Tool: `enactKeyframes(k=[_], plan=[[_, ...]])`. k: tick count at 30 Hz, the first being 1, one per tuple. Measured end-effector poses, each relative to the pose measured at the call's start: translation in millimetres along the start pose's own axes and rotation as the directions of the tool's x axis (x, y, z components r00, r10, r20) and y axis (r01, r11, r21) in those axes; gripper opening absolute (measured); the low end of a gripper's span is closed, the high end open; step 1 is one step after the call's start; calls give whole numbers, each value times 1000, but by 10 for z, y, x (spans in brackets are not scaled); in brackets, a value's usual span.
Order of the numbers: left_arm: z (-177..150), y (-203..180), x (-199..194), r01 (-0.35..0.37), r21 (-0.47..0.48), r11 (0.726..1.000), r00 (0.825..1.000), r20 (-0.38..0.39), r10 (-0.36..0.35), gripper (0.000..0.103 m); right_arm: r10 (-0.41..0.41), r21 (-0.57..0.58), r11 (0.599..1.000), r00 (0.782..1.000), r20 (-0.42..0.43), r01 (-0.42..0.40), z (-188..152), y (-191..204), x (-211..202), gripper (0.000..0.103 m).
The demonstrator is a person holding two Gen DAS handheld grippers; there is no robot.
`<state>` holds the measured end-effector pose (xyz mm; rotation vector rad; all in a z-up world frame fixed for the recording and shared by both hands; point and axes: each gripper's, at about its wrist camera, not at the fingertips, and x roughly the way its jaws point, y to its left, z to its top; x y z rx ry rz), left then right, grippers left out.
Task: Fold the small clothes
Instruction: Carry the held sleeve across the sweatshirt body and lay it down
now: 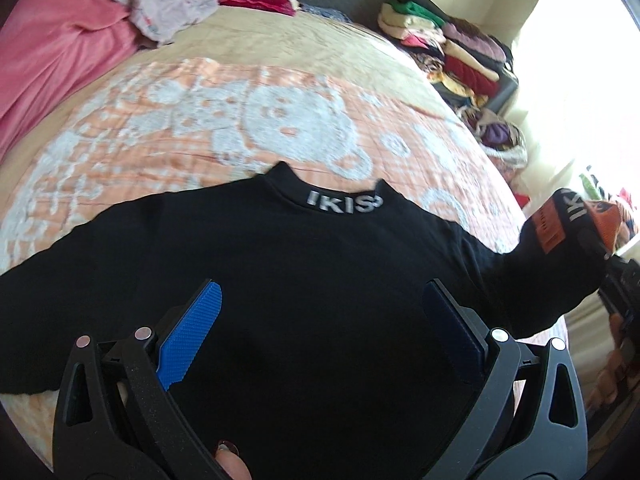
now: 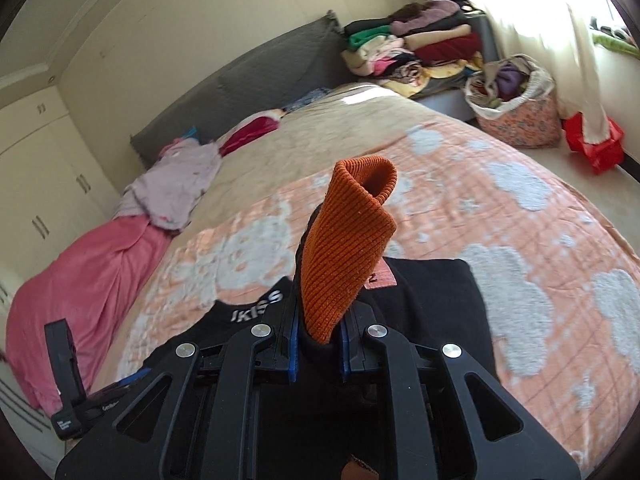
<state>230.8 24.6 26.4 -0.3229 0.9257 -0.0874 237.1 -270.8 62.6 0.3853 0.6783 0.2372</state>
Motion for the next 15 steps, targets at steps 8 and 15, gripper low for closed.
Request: enactKeyframes(k=[8, 15], plan=[[20, 469, -161, -3, -86, 996, 1000, 20, 5, 94, 28, -94, 995, 997, -70, -35, -256, 659, 409, 14], [-13, 744, -208, 3, -129, 992, 1000, 19, 0, 94, 32, -147, 988, 992, -126, -50, -523, 1052, 713, 14]])
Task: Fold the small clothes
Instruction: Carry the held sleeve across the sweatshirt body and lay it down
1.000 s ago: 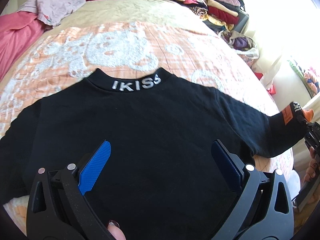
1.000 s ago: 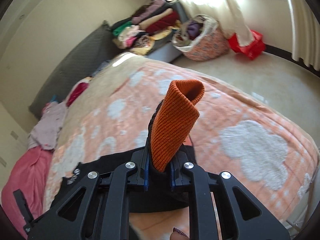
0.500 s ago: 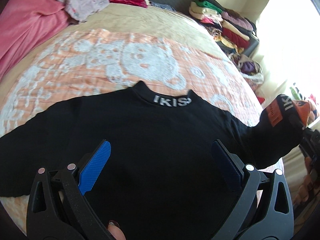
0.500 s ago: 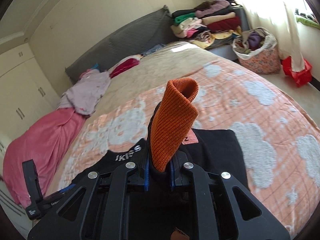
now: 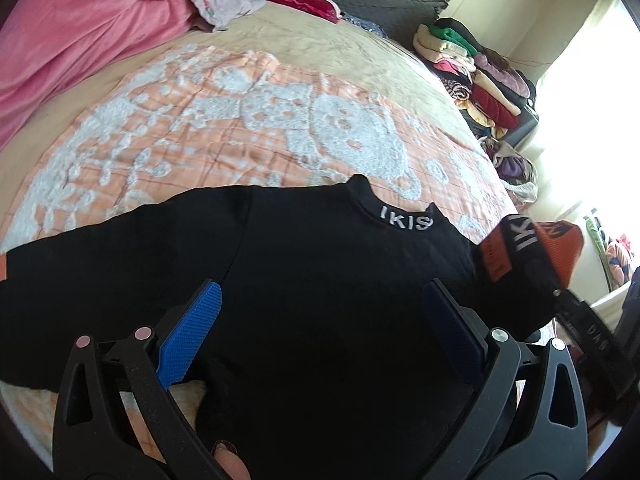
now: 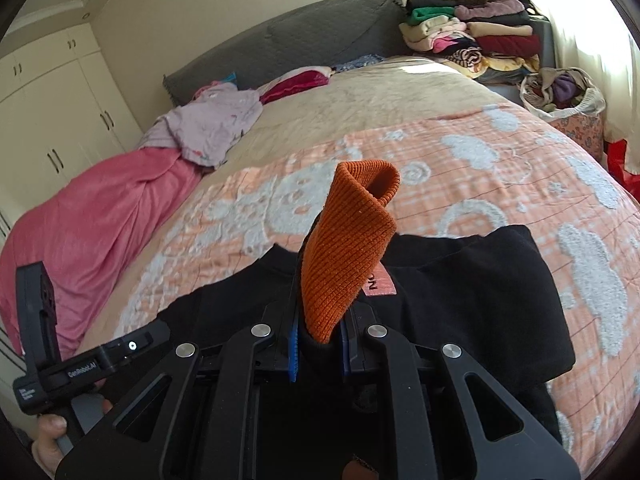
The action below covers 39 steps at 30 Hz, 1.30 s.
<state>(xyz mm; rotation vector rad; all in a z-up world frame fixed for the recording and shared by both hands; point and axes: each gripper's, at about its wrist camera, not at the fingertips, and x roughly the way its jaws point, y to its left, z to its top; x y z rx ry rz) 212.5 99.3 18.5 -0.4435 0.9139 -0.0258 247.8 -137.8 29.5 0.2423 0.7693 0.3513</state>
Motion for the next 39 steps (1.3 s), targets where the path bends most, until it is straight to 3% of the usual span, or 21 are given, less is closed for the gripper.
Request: enactKeyframes(k=[7, 9, 11, 16, 21, 25, 30, 34, 37, 39], plan=[[-8, 244, -44, 11, -49, 999, 1000, -3, -11, 94, 33, -45, 998, 999, -38, -35, -139, 309, 261, 16], [-16, 296, -53, 9, -61, 998, 1000, -3, -9, 94, 56, -60, 996, 997, -54, -59, -165, 357, 306, 23], [-28, 362, -63, 14, -77, 997, 1000, -4, -14, 94, 100, -70, 992, 993, -62, -104, -198, 412, 315, 40], [-52, 522, -58, 17, -122, 992, 1000, -11, -19, 94, 187, -128, 972, 980, -70, -195, -268, 535, 224, 50], [-111, 541, -10, 24, -127, 992, 999, -37, -29, 92, 157, -131, 977, 985, -74, -166, -307, 460, 174, 51], [-204, 427, 81, 68, -117, 991, 994, -73, -77, 63, 102, -83, 991, 992, -75, -108, -335, 250, 150, 51], [-297, 258, 259, 93, -105, 990, 986, -130, -107, 62, 66, -24, 997, 996, -57, -67, -358, -27, 44, 54], [-370, 189, 452, -2, -101, 995, 985, -172, -15, 62, 36, 10, 999, 998, -42, -36, -382, -242, -45, 56], [-392, 89, 533, -12, -73, 997, 984, -176, -1, 62, 8, 38, 999, 999, -38, -7, -412, -403, -80, 56], [-399, 23, 554, -15, -44, 999, 986, -168, 8, 41, -10, 66, 998, 999, -40, 13, -439, -519, -98, 56]])
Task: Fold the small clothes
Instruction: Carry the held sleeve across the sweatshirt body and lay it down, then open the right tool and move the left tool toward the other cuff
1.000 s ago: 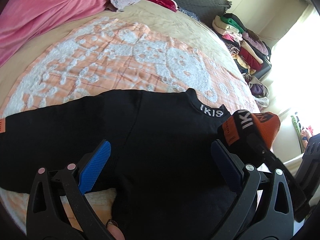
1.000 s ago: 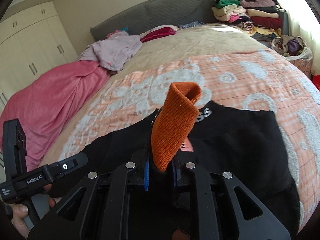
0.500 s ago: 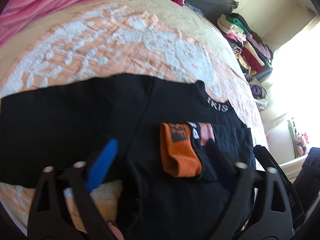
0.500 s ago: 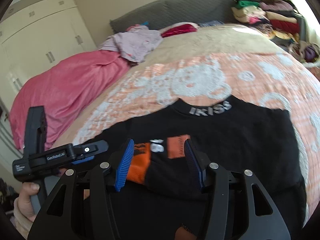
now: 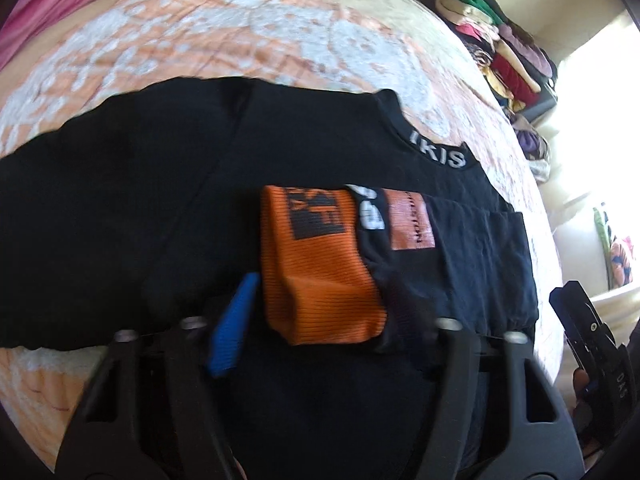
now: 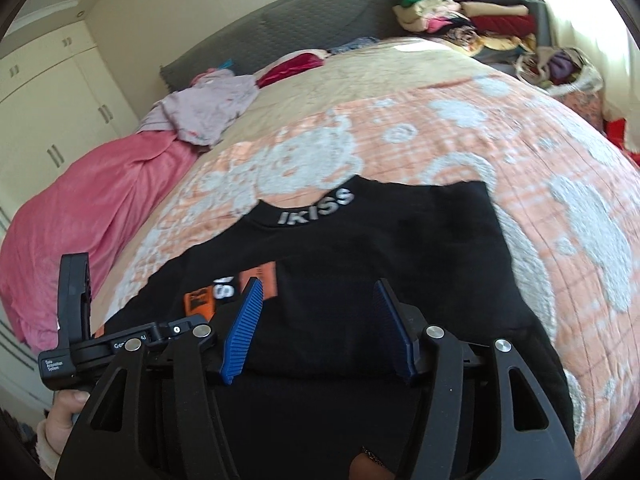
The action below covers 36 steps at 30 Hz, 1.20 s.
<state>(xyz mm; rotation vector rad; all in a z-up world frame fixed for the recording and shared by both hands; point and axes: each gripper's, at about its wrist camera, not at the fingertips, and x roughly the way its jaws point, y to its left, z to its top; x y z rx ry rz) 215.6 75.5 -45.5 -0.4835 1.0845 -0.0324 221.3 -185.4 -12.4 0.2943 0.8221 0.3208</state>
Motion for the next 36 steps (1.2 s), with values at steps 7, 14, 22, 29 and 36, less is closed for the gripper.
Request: enactKeyframes(k=[7, 14, 22, 29, 36], plan=[[52, -89, -217, -8, 90, 996, 995, 103, -2, 9, -76, 28, 997, 997, 5, 76, -55, -263, -69, 56], [22, 32, -253, -140, 104, 985, 984, 124, 127, 22, -128, 4, 992, 991, -38, 128, -120, -287, 78, 56], [-55, 55, -138, -193, 153, 969, 979, 89, 181, 31, -107, -46, 994, 990, -97, 103, -218, -77, 207, 56], [-108, 92, -184, -189, 149, 971, 979, 101, 176, 34, -74, -82, 994, 992, -103, 66, -247, 118, 153, 64], [-144, 153, -555, -180, 131, 975, 974, 162, 158, 57, -35, -128, 991, 995, -95, 23, -286, 351, 67, 74]])
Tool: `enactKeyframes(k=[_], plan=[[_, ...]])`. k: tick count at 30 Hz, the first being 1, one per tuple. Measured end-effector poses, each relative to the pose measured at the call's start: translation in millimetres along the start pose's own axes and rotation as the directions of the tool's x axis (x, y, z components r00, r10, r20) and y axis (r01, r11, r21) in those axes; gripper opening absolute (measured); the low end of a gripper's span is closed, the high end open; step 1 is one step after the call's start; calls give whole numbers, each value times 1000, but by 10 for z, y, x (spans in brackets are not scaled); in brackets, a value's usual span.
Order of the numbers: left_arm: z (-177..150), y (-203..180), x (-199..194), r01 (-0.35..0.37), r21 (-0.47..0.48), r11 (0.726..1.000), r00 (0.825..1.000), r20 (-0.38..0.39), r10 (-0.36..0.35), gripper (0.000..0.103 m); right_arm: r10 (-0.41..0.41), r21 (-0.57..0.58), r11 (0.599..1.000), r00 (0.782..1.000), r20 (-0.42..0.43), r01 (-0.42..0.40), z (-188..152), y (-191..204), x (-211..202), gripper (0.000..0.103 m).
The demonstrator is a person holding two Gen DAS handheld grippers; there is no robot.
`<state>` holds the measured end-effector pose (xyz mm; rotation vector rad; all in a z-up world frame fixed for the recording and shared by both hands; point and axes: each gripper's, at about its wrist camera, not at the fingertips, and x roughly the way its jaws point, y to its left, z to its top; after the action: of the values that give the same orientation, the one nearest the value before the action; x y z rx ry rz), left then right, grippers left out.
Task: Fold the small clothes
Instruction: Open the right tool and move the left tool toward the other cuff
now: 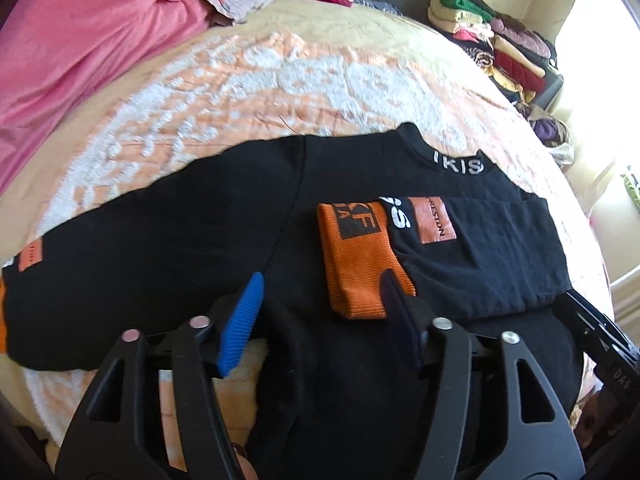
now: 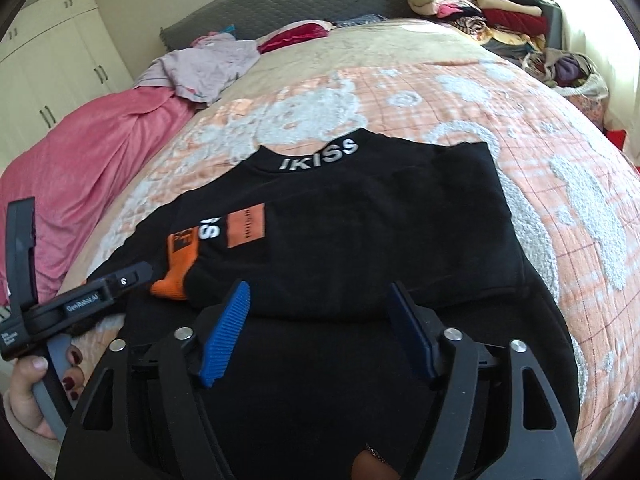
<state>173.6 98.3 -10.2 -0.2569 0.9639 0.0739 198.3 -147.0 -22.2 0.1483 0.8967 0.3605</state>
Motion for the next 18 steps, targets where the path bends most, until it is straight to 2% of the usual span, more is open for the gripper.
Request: enactKeyframes(k=[6, 8, 10, 18], plan=[[-35, 134, -215, 5, -23, 1000, 999, 34, -4, 76, 26, -35, 999, 1000, 12, -26, 13, 203, -67, 85], [-46, 197, -279, -3, -38, 999, 999, 47, 5, 88, 34, -50, 998, 999, 18, -33, 22, 260, -95, 89], [-51, 274, -346, -7, -57, 998, 998, 61, 10, 93, 49, -71, 996, 999, 24, -47, 33, 338, -127, 90], [-99, 709, -543, -24, -154, 988, 995, 93, 39, 93, 78, -136, 988, 996, 34, -72, 63, 669, -160, 94]])
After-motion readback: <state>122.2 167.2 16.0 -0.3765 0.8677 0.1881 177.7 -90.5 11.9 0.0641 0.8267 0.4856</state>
